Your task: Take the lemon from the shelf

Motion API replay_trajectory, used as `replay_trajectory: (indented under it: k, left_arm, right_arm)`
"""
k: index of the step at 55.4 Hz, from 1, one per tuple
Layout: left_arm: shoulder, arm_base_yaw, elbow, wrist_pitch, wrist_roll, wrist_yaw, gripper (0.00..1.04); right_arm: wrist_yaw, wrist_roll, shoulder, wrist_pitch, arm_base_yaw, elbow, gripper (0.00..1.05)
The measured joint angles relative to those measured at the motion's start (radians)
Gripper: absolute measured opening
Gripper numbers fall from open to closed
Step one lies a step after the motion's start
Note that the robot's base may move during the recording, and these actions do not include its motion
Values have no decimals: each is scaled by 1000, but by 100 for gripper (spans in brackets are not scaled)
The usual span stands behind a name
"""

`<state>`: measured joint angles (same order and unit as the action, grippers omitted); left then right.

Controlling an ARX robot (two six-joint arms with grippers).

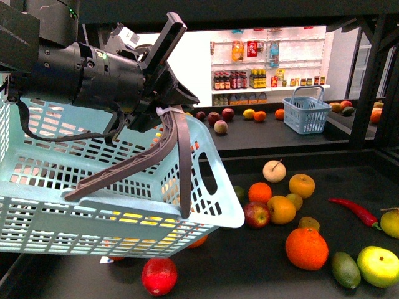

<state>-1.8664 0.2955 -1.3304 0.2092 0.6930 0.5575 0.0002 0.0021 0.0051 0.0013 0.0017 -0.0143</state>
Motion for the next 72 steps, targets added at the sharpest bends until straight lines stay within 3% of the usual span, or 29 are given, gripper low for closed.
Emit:
replay_trajectory:
  k: [5,11,27,37,45,54,72]
  left_arm:
    - [0,0,0,0,2,-2,10]
    - [0,0,13,91,89,-76,10]
    - [-6,-92,22,315,327,-271,10]
    - [-13,-259,87,545,538,-507,10]
    - [-27,-360,126,657,584,-607,9]
    - [-37,-432,145,767,618,-621,9]
    - [-71,-544,208,946,716,-541,9]
  right_arm:
    - [0,0,0,0,0,0,85]
    - [0,0,0,0,0,0,99]
    - [0,0,0,0,0,0,97]
    - [0,0,0,0,0,0,97]
    - [0,0,0,0,0,0,97]
    - [0,0,0,0,0,0,97]
    - [0,0,0,0,0,0,97]
